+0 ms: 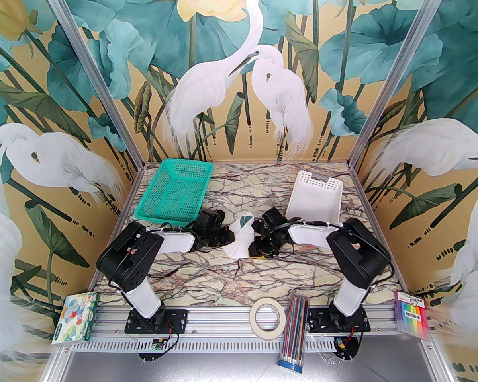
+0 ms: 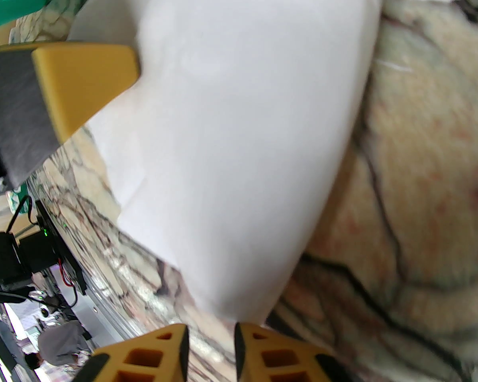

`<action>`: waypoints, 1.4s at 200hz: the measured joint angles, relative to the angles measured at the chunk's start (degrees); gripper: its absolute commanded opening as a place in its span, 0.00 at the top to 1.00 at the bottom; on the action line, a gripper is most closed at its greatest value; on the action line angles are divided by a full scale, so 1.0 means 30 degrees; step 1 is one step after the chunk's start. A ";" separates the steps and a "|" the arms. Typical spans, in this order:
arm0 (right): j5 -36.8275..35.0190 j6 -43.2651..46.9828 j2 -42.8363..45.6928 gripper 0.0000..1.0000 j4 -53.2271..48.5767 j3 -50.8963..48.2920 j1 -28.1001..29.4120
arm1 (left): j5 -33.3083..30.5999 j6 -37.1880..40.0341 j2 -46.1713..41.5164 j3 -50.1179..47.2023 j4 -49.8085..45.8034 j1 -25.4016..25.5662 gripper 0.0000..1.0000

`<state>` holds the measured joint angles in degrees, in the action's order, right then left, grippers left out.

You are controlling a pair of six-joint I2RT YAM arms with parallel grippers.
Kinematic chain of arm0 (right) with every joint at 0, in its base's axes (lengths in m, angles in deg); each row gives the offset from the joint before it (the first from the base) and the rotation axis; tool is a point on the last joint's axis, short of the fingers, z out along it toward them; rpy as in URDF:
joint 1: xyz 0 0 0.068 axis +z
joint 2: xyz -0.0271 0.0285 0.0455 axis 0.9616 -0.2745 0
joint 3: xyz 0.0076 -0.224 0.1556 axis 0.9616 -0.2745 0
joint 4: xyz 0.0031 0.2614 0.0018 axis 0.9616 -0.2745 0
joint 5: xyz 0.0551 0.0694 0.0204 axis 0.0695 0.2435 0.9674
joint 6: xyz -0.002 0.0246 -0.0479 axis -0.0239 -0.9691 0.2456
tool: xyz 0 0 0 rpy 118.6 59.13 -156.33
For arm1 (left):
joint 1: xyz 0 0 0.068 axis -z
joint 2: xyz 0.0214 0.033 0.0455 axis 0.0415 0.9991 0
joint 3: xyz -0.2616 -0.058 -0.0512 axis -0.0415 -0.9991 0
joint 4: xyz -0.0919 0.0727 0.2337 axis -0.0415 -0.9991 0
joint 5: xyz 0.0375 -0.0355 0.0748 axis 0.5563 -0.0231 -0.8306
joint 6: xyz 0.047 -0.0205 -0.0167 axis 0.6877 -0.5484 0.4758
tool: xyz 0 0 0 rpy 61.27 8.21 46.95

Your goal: Place the utensils on the paper napkin and roll it up

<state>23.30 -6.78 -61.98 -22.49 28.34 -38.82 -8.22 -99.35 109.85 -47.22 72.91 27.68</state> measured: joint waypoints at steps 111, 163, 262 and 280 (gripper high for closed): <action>-0.0087 0.2681 0.1479 0.62 -0.1224 0.1049 -0.4947 | -0.0007 0.0000 0.0000 0.0000 -0.0007 0.0000 0.92; 0.1494 0.5042 0.0678 0.40 -0.1464 0.1851 -0.6827 | -0.0007 -0.0007 0.0000 0.0000 -0.0007 0.0007 0.92; 0.1989 0.4262 -0.1843 0.68 -0.0627 0.3752 -0.6011 | -0.0015 -0.0007 0.0000 0.0000 0.0000 0.0007 0.92; 0.1989 0.3861 -0.2390 0.76 -0.0299 0.4138 -0.5712 | -0.0015 -0.0007 0.0000 0.0000 0.0000 0.0007 0.92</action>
<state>29.27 4.80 -69.15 -23.38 40.76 -55.96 -8.26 -99.37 109.85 -47.22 72.91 27.71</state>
